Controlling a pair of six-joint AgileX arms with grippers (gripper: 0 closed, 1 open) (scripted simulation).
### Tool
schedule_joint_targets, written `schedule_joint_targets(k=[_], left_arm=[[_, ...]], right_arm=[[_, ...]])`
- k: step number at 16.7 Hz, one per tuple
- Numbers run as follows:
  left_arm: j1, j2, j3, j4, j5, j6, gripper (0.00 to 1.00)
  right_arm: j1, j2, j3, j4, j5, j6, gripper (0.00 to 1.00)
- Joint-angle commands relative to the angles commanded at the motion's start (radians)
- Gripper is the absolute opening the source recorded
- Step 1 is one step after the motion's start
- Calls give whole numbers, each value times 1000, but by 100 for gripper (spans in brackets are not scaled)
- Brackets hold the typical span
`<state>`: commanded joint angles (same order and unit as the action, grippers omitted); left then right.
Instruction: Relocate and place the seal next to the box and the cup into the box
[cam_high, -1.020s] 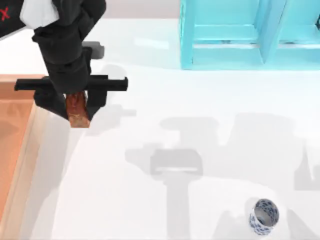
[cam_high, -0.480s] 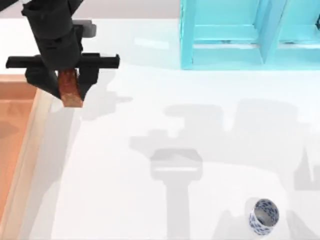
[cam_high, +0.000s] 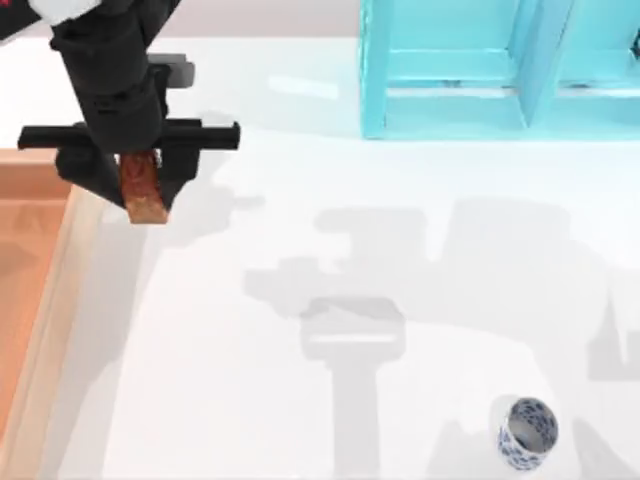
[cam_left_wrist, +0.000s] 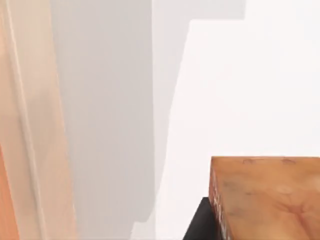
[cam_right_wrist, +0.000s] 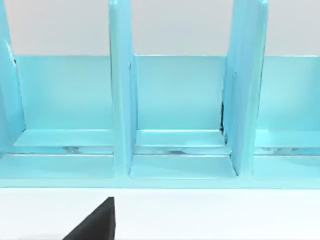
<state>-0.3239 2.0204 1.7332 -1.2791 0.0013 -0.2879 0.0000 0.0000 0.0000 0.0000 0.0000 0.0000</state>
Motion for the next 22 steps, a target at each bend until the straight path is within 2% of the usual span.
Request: schedule_joint_targets(k=[7, 11, 22], left_arm=[[5, 21, -149, 170, 1, 2, 0], [6, 26, -155, 178, 1, 2, 0], [6, 26, -155, 178, 1, 2, 83]], right_arm=[[0, 0, 0, 0, 0, 0, 100], [0, 0, 0, 0, 0, 0, 100], [0, 0, 0, 0, 0, 0, 100]])
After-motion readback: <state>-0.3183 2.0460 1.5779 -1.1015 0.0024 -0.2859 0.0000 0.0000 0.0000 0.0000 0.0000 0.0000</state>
